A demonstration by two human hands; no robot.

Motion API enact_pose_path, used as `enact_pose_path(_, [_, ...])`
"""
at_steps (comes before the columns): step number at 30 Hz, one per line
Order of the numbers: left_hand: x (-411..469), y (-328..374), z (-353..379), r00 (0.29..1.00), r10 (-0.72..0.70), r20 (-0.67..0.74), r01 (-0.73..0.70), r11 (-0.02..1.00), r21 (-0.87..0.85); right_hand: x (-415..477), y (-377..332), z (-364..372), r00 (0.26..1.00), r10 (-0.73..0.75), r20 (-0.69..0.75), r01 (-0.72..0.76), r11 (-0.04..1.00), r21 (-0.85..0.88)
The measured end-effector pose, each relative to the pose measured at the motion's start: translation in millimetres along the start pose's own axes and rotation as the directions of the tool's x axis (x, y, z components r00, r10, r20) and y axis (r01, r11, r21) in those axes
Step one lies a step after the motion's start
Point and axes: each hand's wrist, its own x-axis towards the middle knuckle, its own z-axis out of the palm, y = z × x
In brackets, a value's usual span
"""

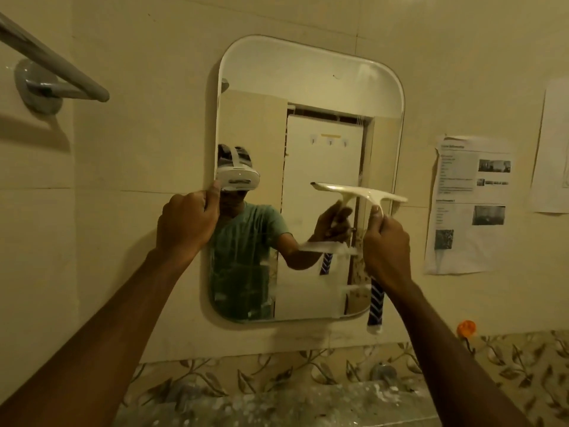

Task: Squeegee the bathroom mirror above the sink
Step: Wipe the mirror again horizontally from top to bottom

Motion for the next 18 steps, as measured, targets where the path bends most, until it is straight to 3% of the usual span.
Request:
enact_pose_path(10, [-14,-1,2,1.000,-0.004,-0.026,0.005,1.000,0.006,-121,65,13,0.973,0.219,0.077,-0.209,0.971,-0.116])
enact_pose_path(12, [-12,-1,-1,1.000,-0.008,-0.001,0.008,1.000,-0.004,-105,48,8,0.979,0.184,0.091,-0.179,0.982,-0.062])
enact_pose_path(15, [-13,0,-3,1.000,-0.017,0.007,0.017,1.000,-0.020,-56,8,10,0.998,0.014,0.068,-0.014,1.000,0.000])
enact_pose_path(18, [-14,1,-4,0.999,-0.043,0.013,0.043,0.999,-0.030,-27,-19,22,0.997,-0.055,0.053,0.058,0.997,-0.056])
